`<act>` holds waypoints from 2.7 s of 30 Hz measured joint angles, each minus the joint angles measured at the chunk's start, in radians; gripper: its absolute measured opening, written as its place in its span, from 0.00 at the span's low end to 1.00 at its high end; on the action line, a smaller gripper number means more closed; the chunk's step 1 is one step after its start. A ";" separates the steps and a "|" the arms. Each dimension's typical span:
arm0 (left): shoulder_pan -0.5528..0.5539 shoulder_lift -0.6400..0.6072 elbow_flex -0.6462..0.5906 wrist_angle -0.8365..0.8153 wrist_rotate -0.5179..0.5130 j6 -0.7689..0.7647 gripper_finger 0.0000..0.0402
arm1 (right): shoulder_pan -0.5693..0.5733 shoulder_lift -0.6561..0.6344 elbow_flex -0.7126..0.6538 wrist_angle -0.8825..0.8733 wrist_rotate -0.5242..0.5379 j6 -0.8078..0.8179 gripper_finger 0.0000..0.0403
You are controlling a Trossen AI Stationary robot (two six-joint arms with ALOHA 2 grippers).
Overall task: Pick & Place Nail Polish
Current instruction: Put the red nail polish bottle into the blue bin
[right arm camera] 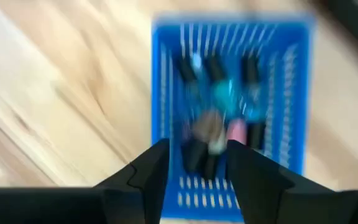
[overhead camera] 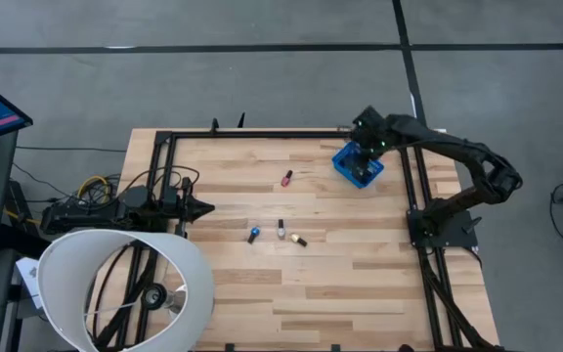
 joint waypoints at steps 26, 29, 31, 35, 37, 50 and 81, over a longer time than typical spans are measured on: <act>0.000 0.000 0.000 0.000 0.000 0.000 0.03 | 0.280 0.516 0.635 0.052 0.090 0.441 0.53; 0.000 0.000 0.000 0.000 0.000 0.000 0.03 | 0.304 0.595 0.718 0.010 0.091 0.466 0.53; 0.000 0.000 0.000 0.000 0.000 0.000 0.03 | 0.318 0.642 0.763 -0.006 0.092 0.488 0.53; 0.000 0.000 0.000 0.000 0.000 0.000 0.03 | 0.344 0.723 0.825 -0.041 0.093 0.529 0.53; 0.000 0.000 0.000 0.000 0.000 0.000 0.03 | 0.354 0.753 0.839 -0.049 0.091 0.553 0.53; 0.000 0.000 0.000 0.000 0.000 0.000 0.03 | 0.371 0.823 0.846 -0.057 0.083 0.706 0.53; 0.000 0.000 0.000 0.000 0.000 0.000 0.03 | 0.391 0.823 0.845 -0.014 0.219 1.177 0.53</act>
